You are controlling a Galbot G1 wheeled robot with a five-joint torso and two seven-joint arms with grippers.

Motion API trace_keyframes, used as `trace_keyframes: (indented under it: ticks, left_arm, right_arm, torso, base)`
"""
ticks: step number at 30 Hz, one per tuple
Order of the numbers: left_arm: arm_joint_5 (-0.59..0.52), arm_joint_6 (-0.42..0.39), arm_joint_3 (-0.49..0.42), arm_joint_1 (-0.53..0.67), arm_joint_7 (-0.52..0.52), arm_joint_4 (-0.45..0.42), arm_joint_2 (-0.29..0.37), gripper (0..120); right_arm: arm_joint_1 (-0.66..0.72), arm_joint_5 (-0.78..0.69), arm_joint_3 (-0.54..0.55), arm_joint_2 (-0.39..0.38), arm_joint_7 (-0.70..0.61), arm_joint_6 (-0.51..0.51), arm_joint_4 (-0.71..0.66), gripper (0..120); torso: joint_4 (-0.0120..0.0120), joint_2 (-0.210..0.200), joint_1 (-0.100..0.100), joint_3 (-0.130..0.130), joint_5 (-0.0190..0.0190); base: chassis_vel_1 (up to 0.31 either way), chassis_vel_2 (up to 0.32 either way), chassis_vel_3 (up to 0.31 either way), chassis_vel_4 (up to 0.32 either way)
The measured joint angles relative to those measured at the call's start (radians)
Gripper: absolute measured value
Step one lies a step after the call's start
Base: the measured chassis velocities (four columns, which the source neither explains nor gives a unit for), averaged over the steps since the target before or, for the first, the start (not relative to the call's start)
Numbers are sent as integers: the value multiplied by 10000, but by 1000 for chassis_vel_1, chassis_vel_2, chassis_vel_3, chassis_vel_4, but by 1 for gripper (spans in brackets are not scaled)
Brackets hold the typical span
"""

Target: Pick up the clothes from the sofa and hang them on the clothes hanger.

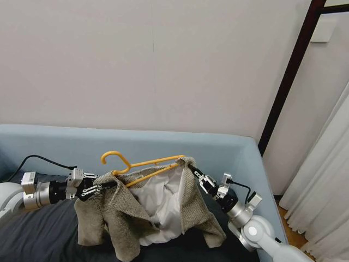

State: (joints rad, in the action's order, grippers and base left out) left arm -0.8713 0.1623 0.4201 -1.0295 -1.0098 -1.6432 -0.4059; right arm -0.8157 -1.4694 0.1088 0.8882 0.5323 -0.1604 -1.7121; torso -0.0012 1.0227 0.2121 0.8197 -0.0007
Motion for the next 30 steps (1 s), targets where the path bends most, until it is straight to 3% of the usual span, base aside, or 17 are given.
trace_keyframes:
  ticks: [9,20,25,27,30]
  left_arm:
    - [-239,43,8,62,113,-56,-26,8]
    - [181,41,35,-25,198,-121,-29,8]
    - [655,-50,49,-19,587,-113,-56,8]
    - [1006,-195,52,2,1080,-111,-132,8]
    - [1225,-327,-53,2,1464,-199,-369,8]
  right_arm:
    - [309,-802,-119,176,-1470,102,29,0]
    - [496,-967,-396,207,-1753,302,29,0]
    - [586,-775,-799,151,-1137,308,-455,0]
    - [437,-288,-961,-150,301,406,-1028,0]
    - [279,306,-745,-291,764,419,-1453,0]
  torso:
    - [-1,0,0,0,-1]
    - [0,0,0,-1,0]
    - [1,0,0,-1,0]
    - [-1,0,0,-1,0]
    - [-1,0,-1,-2,-1]
  base:
    - [0,0,0,0]
    - [0,0,0,0]
    - [0,0,0,0]
    - [0,0,0,0]
    - [0,0,0,0]
